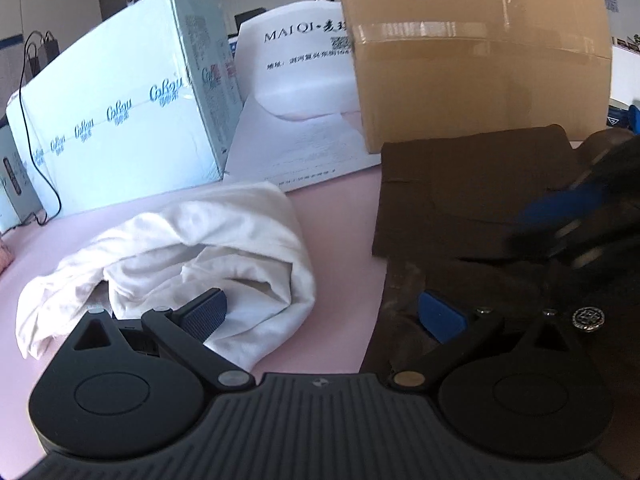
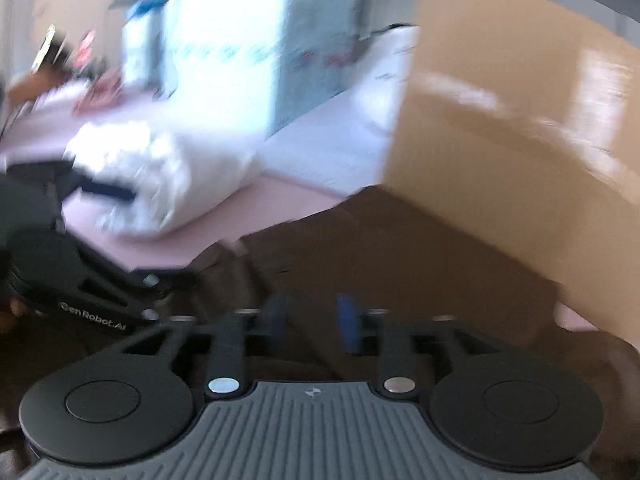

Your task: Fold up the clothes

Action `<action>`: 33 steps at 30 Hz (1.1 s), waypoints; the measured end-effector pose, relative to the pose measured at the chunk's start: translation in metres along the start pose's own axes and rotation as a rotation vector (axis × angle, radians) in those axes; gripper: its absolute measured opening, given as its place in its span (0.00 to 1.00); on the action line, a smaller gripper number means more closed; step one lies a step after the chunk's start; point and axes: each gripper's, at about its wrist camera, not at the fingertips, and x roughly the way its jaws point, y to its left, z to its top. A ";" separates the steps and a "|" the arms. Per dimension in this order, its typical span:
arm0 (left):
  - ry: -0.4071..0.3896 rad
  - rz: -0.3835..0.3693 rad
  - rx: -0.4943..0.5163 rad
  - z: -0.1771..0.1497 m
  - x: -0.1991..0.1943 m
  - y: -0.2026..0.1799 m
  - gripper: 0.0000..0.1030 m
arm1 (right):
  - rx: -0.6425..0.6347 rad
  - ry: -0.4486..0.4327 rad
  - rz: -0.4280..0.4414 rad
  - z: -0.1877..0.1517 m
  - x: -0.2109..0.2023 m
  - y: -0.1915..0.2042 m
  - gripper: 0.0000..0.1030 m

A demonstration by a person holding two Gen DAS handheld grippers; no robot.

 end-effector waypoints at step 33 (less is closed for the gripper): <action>0.031 0.025 0.079 -0.005 0.008 -0.017 1.00 | 0.401 0.101 -0.394 -0.046 0.002 -0.151 0.08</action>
